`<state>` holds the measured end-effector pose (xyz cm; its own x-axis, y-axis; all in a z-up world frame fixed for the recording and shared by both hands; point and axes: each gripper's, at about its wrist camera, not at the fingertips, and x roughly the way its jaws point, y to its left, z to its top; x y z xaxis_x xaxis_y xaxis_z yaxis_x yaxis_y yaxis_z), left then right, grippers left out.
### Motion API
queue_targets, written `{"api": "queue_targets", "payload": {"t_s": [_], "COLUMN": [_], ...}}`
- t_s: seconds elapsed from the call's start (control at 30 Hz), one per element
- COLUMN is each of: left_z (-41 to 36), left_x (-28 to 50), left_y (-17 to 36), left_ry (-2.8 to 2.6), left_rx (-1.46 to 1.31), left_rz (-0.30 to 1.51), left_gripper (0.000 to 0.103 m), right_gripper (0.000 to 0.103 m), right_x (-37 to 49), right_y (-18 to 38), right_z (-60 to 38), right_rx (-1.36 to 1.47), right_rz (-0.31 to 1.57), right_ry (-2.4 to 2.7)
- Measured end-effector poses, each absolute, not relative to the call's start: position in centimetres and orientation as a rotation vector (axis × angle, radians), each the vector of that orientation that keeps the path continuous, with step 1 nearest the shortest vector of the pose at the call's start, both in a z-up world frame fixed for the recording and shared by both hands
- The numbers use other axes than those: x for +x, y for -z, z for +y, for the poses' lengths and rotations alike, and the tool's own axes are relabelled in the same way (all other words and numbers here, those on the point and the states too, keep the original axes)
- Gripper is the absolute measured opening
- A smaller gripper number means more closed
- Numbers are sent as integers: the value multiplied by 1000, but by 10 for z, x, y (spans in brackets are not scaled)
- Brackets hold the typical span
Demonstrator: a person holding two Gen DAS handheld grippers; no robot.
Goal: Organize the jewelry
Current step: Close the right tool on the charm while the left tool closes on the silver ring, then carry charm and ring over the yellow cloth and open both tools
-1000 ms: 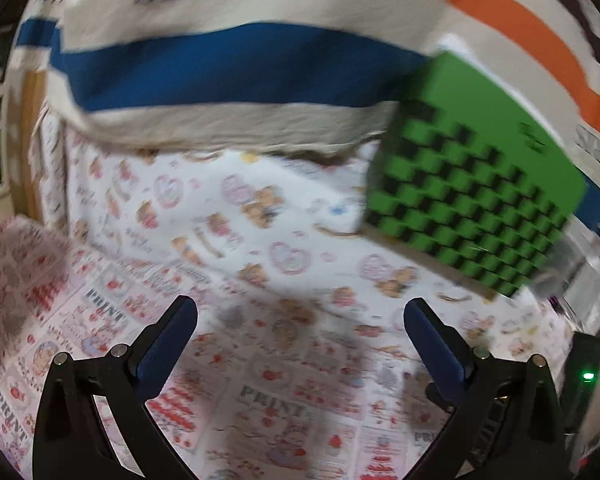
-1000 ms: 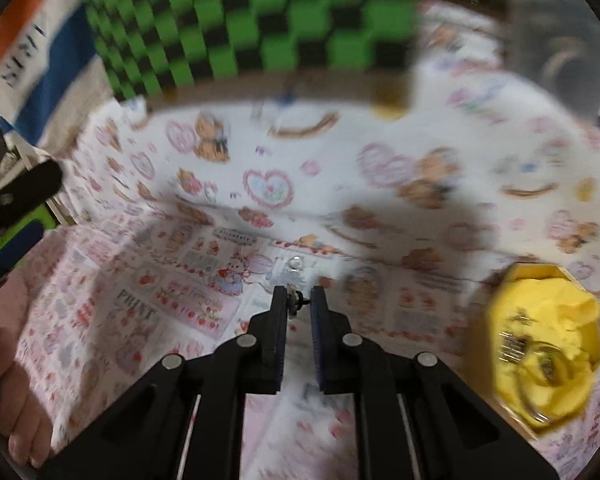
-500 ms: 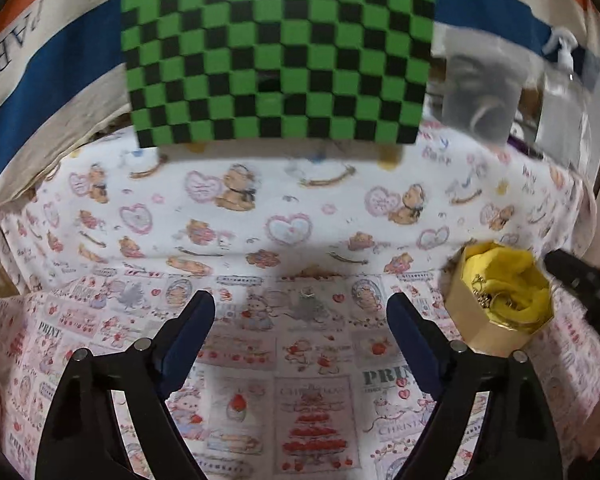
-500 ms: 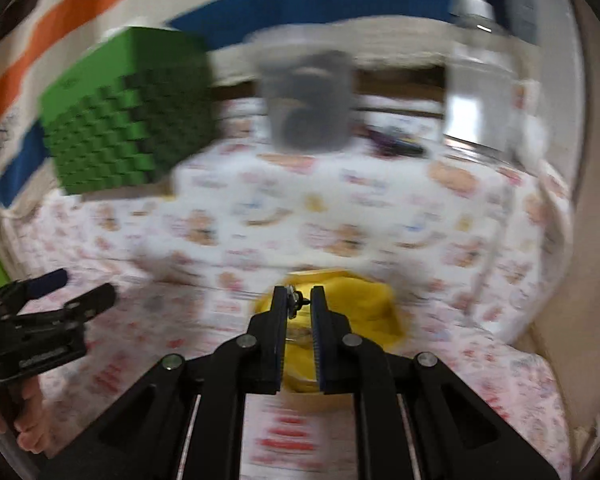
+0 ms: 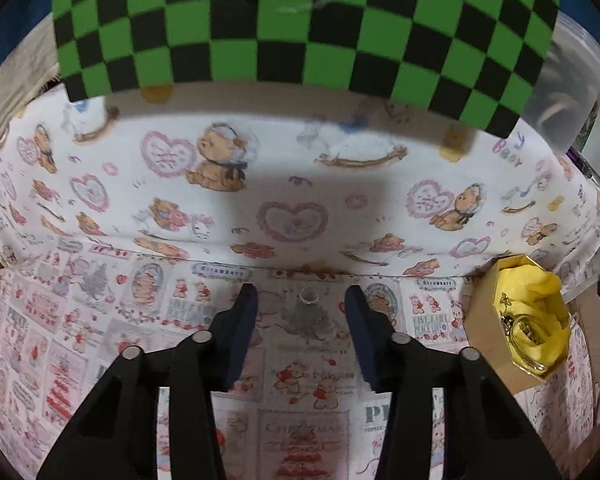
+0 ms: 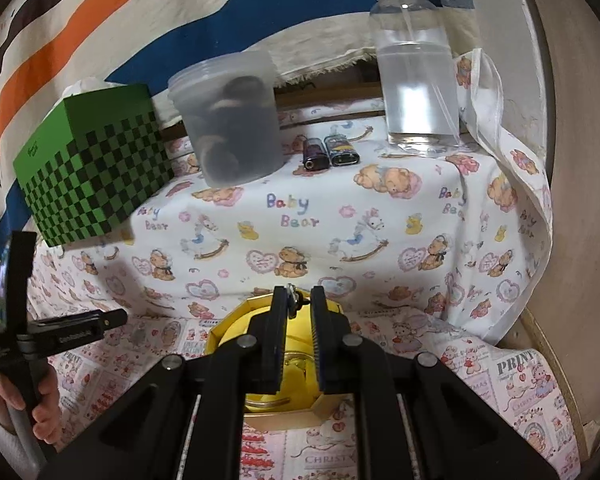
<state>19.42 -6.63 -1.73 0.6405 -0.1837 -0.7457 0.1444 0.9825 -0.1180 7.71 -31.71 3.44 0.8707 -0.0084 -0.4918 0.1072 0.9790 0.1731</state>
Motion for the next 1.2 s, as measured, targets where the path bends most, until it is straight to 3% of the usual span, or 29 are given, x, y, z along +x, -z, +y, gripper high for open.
{"api": "queue_targets", "payload": {"t_s": [0.27, 0.33, 0.6, 0.73, 1.2], "left_z": [-86, -91, -100, -98, -71], "left_x": [207, 213, 230, 239, 176], "left_y": [28, 31, 45, 46, -11], "left_ry": [167, 170, 159, 147, 210], "left_rx": [24, 33, 39, 27, 47], "left_rz": [862, 880, 925, 926, 806], "left_gripper": [38, 32, 25, 12, 12], "right_gripper": [10, 10, 10, 10, 10], "right_x": [74, 73, 72, 72, 65], "right_y": [-36, -36, -37, -37, -45], "right_z": [-318, -319, -322, -322, -332], "right_rx": [197, 203, 214, 218, 263], "right_rz": [509, 508, 508, 508, 480], "right_ry": [64, 62, 72, 73, 71]}}
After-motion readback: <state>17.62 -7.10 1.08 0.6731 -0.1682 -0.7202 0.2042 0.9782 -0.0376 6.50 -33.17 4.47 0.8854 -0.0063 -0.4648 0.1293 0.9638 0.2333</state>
